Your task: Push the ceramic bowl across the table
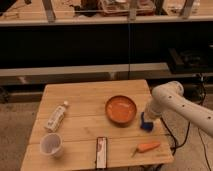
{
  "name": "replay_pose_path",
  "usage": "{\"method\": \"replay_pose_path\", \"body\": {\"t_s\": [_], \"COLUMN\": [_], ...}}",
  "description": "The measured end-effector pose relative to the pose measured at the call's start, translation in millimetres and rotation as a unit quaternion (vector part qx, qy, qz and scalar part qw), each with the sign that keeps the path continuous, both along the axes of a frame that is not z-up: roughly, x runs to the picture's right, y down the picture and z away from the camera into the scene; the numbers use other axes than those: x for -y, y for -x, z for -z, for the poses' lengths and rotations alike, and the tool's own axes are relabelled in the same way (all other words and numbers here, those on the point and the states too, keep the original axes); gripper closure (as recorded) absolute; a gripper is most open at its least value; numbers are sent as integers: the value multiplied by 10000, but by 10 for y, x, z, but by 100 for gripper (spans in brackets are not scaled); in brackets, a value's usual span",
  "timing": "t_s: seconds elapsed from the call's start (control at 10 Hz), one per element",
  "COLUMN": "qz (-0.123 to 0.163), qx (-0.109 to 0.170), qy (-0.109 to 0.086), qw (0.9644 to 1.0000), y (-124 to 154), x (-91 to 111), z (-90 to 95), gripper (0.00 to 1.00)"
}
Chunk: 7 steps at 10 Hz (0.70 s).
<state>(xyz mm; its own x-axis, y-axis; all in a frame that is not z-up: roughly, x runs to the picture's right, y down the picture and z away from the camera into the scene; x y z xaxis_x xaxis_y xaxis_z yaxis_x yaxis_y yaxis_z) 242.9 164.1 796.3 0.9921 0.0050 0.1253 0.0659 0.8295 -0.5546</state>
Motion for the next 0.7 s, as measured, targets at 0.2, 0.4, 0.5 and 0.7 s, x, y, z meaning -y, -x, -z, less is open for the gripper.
{"method": "replay_pose_path", "body": {"t_s": [0.2, 0.4, 0.5, 0.7], "qz": [14, 22, 32, 67], "qx": [35, 61, 80, 127], "qy": [2, 11, 20, 41], "qw": [10000, 10000, 10000, 9999], "y": [25, 44, 58, 89], "x": [-4, -36, -51, -82], "z": [-38, -104, -131, -177], "gripper": [97, 97, 97, 97]}}
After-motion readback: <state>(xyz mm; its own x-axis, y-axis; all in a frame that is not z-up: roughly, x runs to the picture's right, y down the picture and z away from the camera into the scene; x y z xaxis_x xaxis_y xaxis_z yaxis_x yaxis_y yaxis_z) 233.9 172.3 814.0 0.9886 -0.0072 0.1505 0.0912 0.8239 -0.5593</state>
